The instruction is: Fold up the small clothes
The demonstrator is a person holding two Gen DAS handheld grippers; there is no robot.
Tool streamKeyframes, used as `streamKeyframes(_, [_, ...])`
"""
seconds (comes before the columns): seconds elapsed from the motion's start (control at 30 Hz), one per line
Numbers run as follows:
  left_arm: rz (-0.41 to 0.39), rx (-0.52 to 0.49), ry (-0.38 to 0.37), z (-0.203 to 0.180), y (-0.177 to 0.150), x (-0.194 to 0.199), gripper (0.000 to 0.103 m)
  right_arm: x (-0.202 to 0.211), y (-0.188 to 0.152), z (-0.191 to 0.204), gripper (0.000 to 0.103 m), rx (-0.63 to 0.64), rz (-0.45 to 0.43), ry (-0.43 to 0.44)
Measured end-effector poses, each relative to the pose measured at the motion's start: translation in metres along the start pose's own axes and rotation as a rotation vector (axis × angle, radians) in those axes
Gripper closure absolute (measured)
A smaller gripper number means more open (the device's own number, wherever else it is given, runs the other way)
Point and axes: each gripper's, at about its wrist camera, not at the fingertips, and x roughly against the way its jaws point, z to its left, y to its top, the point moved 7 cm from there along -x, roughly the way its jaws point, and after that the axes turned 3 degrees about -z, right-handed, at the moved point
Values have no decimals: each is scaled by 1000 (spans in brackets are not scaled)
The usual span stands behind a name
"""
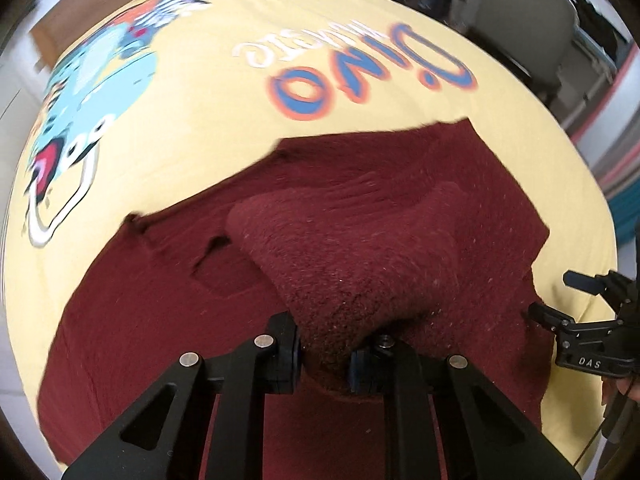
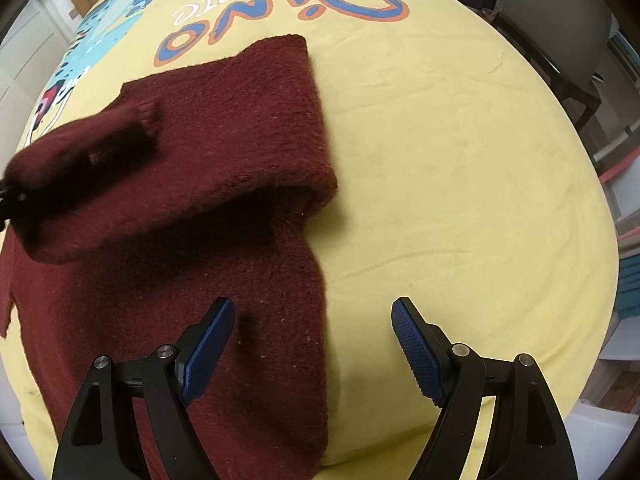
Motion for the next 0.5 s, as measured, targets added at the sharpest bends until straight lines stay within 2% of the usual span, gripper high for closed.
streamKeyframes(0.1, [-15,52,30,12,-19,6,89,2,1,6,21,7,-4,2])
streamKeyframes(0.17, [12,76,42,18,-30,-4,87,2,2,9,21,11,-4,3])
streamKeyframes(0.33, [105,125,-1,26,-47,-29,83,1,2,14,21,20,0,10])
streamKeyframes(0.43, [103,109,19,21,-40,-28,70,0,1,18,21,28,3,12])
streamKeyframes(0.47, [95,89,39,18,-35,-27,57,0,1,18,21,30,3,11])
streamKeyframes(0.5, [90,71,54,14,-29,-26,49,1,1,19,21,31,3,10])
